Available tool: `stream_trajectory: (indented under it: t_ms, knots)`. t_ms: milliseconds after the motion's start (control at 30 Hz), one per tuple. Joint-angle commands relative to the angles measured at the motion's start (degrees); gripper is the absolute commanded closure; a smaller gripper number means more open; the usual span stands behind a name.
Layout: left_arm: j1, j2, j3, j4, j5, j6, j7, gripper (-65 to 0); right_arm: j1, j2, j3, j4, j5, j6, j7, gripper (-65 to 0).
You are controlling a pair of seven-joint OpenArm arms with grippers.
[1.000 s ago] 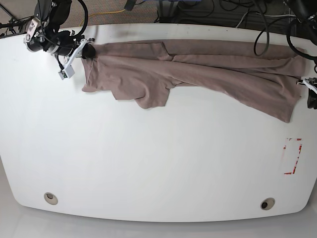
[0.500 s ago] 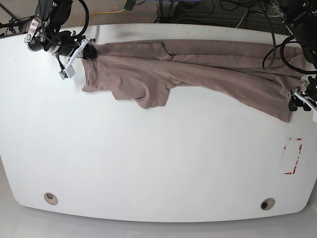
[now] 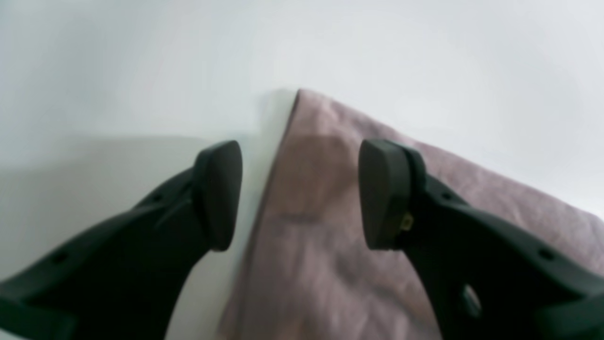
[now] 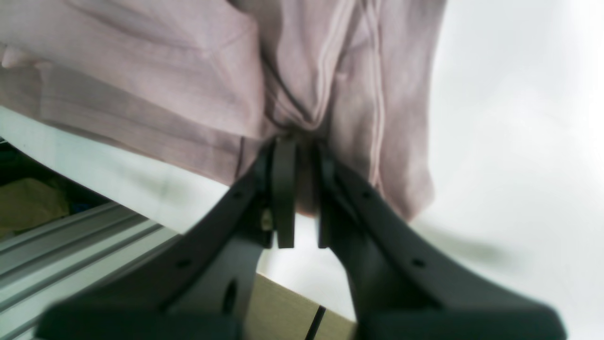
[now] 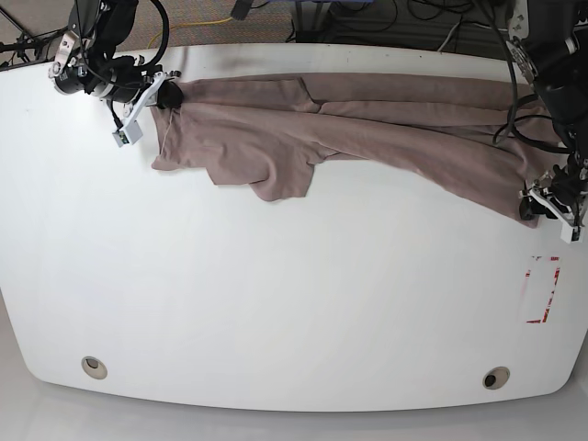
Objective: Fold the T-shirt properly
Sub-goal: 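Release and regrasp the shirt end with the left gripper, dragging it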
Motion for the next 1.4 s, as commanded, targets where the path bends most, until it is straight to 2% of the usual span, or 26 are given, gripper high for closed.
stream_trajectory:
  t_ms: [0,200,233,333,400,467,633,733,833,933,1067,1200,1367]
  knots:
    - [-1.34,-1.43,1.80,-0.80,-0.78,-0.10,-2.21,-36.0,0.25,0.69,0.38,0.82,0.71,0.08,0.81,-6.2]
    - [-1.43,-1.17,6.02,-0.97,-0.78,-0.10,-2.91,-35.6,0.60,0.69,0.38,0.82,0.71,0.08,0.81,-6.0]
    - [-1.43,-1.17,6.55,-0.97,-0.78,-0.10,-2.91,-32.8,0.60,0.69,0.38,0.82,0.71,0.08,0.81,-6.0]
    - [-1.34,-1.17,6.72,-1.06,-0.78,-0.10,-3.00,-18.2,0.60,0.69,0.38,0.82,0.62,0.08,0.81,-6.0]
    - [-1.34,-1.17,6.81,-1.06,-0.70,-0.10,-3.09,-4.6,0.69,0.69,0.38,0.82,0.62,0.08,0.81,-6.0]
    - [-1.34,-1.26,6.81,-0.88,-0.70,-0.10,-3.00,0.0,0.69,0.69,0.38,0.82,0.62,0.08,0.81,-6.0]
    - [-1.34,-1.52,6.55,0.17,-1.05,-0.10,-2.82,0.0,0.69,0.69,0.38,0.82,0.62,0.08,0.81,-6.0]
    - [-0.99,-1.52,6.46,5.71,-1.05,-0.10,-2.03,0.0,0.77,0.69,0.38,0.82,0.62,0.08,0.81,-6.0]
    - [0.77,-1.43,5.76,11.78,-1.14,-0.10,2.10,0.0,0.77,0.69,0.38,0.82,0.62,0.08,0.81,-6.0]
    - [2.97,-0.99,2.15,18.90,-1.14,-0.10,5.35,0.0,0.77,0.69,0.38,0.82,0.62,0.08,0.81,-6.0]
    - [6.31,1.21,-0.84,27.78,-1.14,-0.10,10.10,0.0,1.13,0.69,0.38,0.82,0.53,0.08,0.81,-6.0]
    - [9.30,1.82,-3.30,35.78,-0.87,-0.10,15.29,0.0,1.30,0.69,0.38,0.82,0.53,0.08,0.81,-6.0]
    - [11.32,1.82,-5.06,40.88,-0.96,-0.10,19.42,0.0,1.92,0.69,0.38,0.82,0.53,0.08,0.81,-6.0]
